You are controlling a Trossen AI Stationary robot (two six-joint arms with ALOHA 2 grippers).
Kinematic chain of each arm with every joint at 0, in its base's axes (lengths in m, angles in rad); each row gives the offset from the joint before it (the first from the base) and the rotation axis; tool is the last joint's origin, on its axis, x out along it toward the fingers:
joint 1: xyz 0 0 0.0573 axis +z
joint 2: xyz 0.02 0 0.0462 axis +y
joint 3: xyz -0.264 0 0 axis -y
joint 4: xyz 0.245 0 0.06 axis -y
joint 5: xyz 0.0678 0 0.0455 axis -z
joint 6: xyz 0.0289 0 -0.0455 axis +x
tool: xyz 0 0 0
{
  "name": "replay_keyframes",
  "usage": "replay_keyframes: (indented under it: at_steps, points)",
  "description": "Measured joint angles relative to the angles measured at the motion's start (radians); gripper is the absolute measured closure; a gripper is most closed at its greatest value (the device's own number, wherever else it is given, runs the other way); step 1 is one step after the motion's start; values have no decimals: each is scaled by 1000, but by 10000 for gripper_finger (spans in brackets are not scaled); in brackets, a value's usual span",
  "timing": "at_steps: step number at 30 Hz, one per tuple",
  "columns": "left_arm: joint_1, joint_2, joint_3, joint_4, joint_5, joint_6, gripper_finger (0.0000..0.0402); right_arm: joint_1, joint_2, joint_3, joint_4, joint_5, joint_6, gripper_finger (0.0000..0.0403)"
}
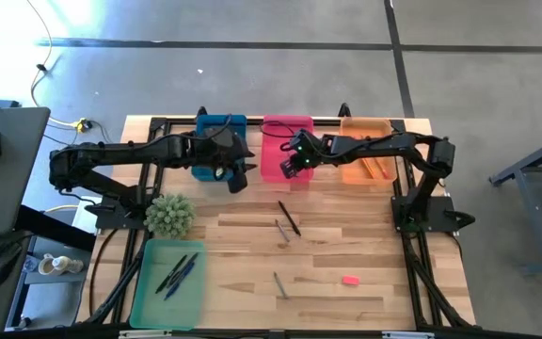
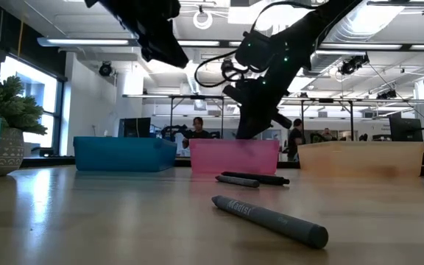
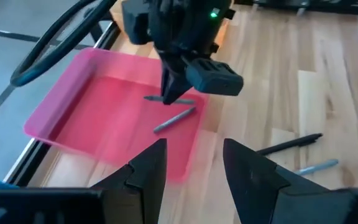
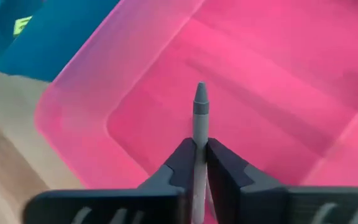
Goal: Sort crayons/erasers/pens/pencils in bins
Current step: Put the middle right gray crayon into the transparent red bin, then put the pink eraser into the transparent blue bin
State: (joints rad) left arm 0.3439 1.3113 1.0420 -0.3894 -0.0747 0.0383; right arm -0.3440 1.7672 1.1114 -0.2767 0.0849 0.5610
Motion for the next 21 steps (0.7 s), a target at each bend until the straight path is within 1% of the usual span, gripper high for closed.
replay_keyframes:
  at_steps: [6,9,13,16,21]
  points:
    - [-5,7,0,1,53,0,257,-23,-31,0,-14,-37,10,293]
    - [-17,8,0,2,62,0,256,-36,-72,0,-32,-35,3,265]
    - [-34,15,0,-10,60,-3,251,-43,-153,0,-86,-41,-23,251]
    - [-45,14,0,-34,24,-81,247,-31,-218,0,-131,-45,-20,250]
    - [-46,14,0,-135,18,-198,250,41,-289,0,-145,-52,-22,250]
